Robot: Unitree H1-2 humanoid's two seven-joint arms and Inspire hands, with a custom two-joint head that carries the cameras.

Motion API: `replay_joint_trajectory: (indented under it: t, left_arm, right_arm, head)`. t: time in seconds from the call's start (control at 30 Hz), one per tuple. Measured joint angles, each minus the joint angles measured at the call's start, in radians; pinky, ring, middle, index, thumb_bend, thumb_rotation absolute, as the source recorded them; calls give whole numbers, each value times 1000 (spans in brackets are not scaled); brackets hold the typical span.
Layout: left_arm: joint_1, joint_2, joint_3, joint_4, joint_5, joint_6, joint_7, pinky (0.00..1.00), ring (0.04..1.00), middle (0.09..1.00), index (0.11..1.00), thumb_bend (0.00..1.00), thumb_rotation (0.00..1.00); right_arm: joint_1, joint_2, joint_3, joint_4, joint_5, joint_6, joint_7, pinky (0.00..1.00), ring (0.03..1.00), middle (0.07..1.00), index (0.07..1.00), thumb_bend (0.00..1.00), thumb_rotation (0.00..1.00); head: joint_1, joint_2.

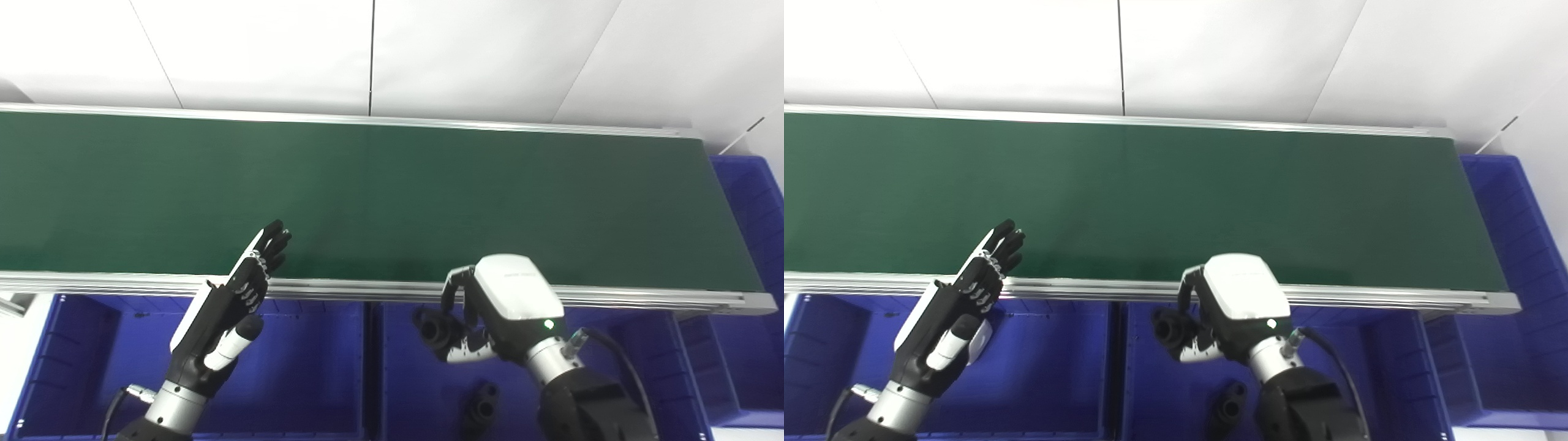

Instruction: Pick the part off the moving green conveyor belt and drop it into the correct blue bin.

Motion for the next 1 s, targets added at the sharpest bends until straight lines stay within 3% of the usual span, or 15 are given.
replay_joint_trajectory:
  t: [0.17,0.2,0.27,0.3,0.4,0.53,0.87,1.0]
  left_arm:
    - [2,-10,5,-3,-9,6,-2,1000,1000,971,998,680,794]
    - [3,-10,5,-4,-9,12,-2,1000,1000,972,999,679,795]
    - [4,-10,5,-4,-14,15,-4,1000,1000,973,1000,676,794]
    - [4,-10,5,-4,-18,15,-5,1000,1000,973,1000,676,794]
    - [4,-10,5,-5,-19,16,-9,1000,1000,973,1000,676,803]
    - [4,-11,5,-4,-18,16,-9,1000,1000,971,1000,684,809]
    - [5,-11,5,-5,-18,17,-10,1000,1000,973,1000,680,796]
    - [5,-10,5,-9,-19,23,-10,1000,1000,974,1000,717,787]
  right_arm:
    - [-2,1,17,47,-78,-4,13,132,203,311,492,515,146]
    - [-6,1,23,59,-107,-5,16,144,219,332,521,575,202]
    - [-8,1,30,74,-164,-9,21,220,318,453,619,818,428]
    - [-8,1,33,79,-191,-12,24,225,324,460,623,829,439]
    - [-6,2,40,80,-274,-25,29,396,498,618,652,978,610]
    - [2,16,36,80,-329,-48,41,426,545,668,687,1000,706]
    - [16,53,22,60,-331,-63,60,427,576,695,682,1000,827]
    - [32,68,12,15,-196,-63,32,425,560,662,642,907,831]
  head:
    - [3,2]
    - [3,2]
    - [5,2]
    - [5,2]
    - [5,2]
    - [15,2]
    - [20,0]
    - [31,5]
